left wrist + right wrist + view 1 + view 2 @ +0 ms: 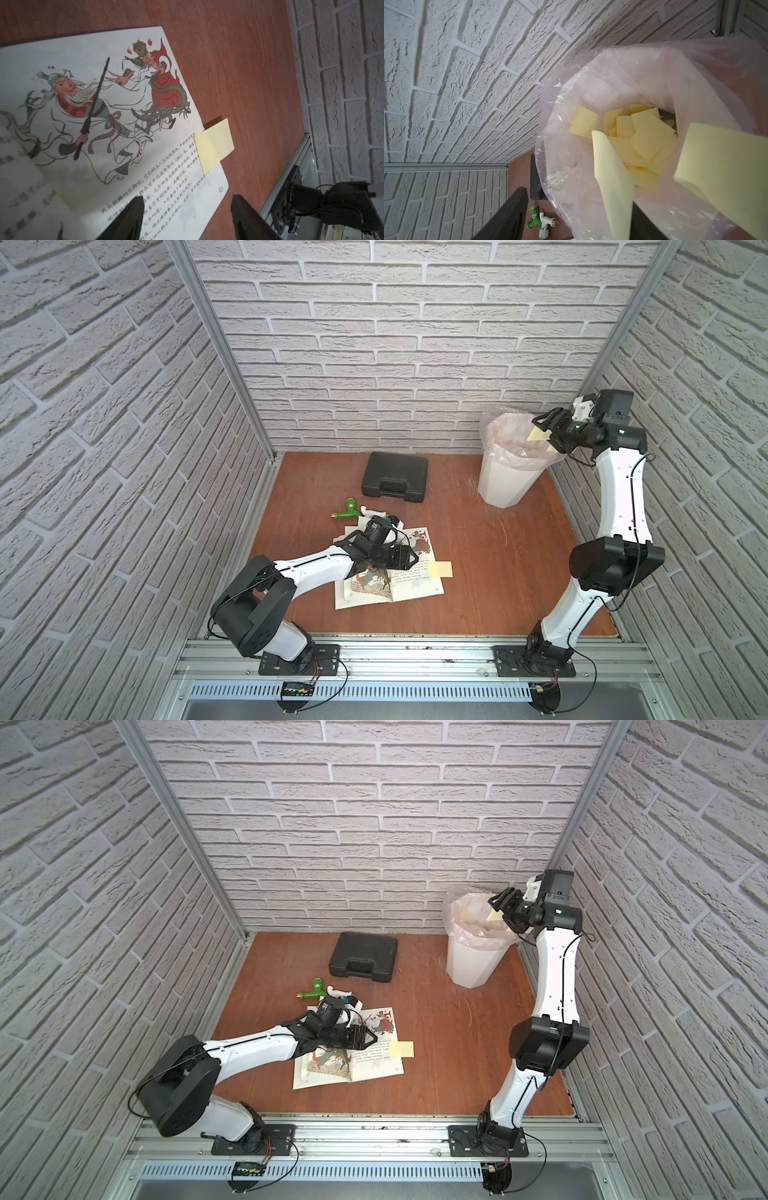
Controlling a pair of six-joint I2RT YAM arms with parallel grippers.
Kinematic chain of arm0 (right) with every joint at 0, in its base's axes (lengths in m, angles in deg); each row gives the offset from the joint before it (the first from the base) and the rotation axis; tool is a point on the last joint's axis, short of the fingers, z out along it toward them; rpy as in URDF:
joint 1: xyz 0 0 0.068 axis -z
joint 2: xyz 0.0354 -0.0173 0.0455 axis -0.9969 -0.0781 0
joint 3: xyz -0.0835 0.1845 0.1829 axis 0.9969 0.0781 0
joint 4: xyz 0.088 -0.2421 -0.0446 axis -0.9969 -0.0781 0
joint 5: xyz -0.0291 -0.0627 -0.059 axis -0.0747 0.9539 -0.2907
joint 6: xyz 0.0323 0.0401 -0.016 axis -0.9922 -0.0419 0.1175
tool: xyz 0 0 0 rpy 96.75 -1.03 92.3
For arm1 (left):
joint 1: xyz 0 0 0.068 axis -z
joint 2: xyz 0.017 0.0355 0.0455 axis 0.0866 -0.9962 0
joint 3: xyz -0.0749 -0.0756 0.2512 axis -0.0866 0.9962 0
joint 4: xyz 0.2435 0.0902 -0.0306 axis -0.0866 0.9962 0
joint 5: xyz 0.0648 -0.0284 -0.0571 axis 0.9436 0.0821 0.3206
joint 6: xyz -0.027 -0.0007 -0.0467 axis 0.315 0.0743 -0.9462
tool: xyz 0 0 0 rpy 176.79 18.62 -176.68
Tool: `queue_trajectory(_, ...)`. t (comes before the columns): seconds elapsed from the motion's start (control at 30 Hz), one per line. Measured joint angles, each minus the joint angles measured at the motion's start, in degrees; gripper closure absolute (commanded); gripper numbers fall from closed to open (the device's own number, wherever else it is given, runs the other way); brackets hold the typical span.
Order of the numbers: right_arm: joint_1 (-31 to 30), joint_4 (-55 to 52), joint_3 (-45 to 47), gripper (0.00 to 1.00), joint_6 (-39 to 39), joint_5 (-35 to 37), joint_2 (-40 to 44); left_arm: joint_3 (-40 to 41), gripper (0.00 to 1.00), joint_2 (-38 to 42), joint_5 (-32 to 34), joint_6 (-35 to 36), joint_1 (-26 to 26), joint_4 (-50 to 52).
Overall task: Peel off the used sticky note
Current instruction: Place the note in the trash bin.
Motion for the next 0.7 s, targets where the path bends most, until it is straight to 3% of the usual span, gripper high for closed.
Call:
queue_trajectory(0.07, 0.0, -1.42, -2.93, 0.29, 0.66, 0.15, -1.03, 0.0, 0.29, 0.0, 0.0, 0.0, 0.04, 0.0)
queue_trajectory(0.13, 0.0, -3.02, -5.81, 0.38, 1.57, 0.37, -2.43, 0.0, 0.29, 0.02, 0.02, 0.0, 0.11, -0.02)
queue_trajectory(0.17, -0.02, -4.11, -7.3, 0.49, 2.23, 0.46, -3.37, 0.0, 0.29, 0.02, 0.02, 0.0, 0.24, -0.04)
queue_trajectory(0.2, -0.02, -4.85, -8.5, 0.71, 2.8, 0.59, -4.22, 0.0, 0.29, 0.02, 0.02, -0.02, 0.31, -0.13)
queue_trajectory(0.23, -0.02, -5.4, -9.51, 0.85, 3.32, 0.66, -5.16, 0.0, 0.29, 0.02, 0.02, -0.02, 0.35, -0.24)
queue_trajectory(0.27, -0.02, -5.92, -9.99, 0.9, 3.65, 0.81, -5.95, 0.0, 0.29, 0.02, 0.02, -0.02, 0.37, -0.37)
queue_trajectory(0.37, -0.02, -8.07, -10.12, 0.79, 4.48, 1.6, -8.02, 0.0, 0.29, 0.02, 0.02, -0.04, 0.37, -0.72)
queue_trajectory(0.47, -0.02, -9.16, -10.12, 0.49, 5.35, 2.43, -9.66, 0.0, 0.29, 0.02, 0.02, -0.04, 0.42, -0.98)
queue_trajectory(0.53, -0.09, -9.64, -10.16, 0.35, 6.03, 3.08, -10.21, 0.0, 0.29, 0.02, 0.02, -0.04, 0.48, -1.11)
queue_trajectory(0.7, -0.33, -11.1, -12.33, 0.27, 7.72, 5.11, -10.49, 0.0, 0.28, 0.02, 0.02, -0.07, 0.48, -1.25)
